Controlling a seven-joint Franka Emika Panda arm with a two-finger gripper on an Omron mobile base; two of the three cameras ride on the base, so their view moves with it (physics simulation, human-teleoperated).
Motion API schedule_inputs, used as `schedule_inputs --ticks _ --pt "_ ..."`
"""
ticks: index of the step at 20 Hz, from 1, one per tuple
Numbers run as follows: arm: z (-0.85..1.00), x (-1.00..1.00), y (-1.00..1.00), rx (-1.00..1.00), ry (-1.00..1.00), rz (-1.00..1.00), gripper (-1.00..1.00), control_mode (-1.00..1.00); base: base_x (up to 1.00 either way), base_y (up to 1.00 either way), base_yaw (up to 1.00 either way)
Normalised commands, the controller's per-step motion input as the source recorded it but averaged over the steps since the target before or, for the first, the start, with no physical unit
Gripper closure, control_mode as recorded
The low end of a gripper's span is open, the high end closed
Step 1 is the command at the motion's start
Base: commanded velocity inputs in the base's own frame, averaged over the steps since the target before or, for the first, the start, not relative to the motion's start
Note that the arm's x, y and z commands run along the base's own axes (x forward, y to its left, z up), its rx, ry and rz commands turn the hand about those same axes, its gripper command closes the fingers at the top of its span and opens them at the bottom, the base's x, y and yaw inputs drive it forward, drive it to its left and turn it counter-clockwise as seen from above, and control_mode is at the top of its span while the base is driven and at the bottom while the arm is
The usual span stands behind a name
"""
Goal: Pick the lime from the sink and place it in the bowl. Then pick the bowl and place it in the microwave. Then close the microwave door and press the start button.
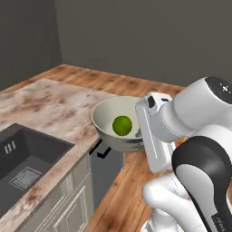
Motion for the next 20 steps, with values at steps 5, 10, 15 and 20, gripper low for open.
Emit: schedule_inputs --ticks 5,10,15,20 --pt "0.00 0.00 0.00 0.00 0.00 0.00 1.00 1.00 -0.13 -0.28 -0.75" --pt "0.00 0.00 0.00 0.00 0.00 0.00 1.00 1.00 -0.18 -0.01 -0.83" --pt "0.00 0.00 0.00 0.00 0.00 0.00 1.00 1.00 -0.18 0.00 -0.85" --pt "0.00 0.00 0.00 0.00 0.00 0.00 1.00 1.00 -0.19 0.00 -0.83"
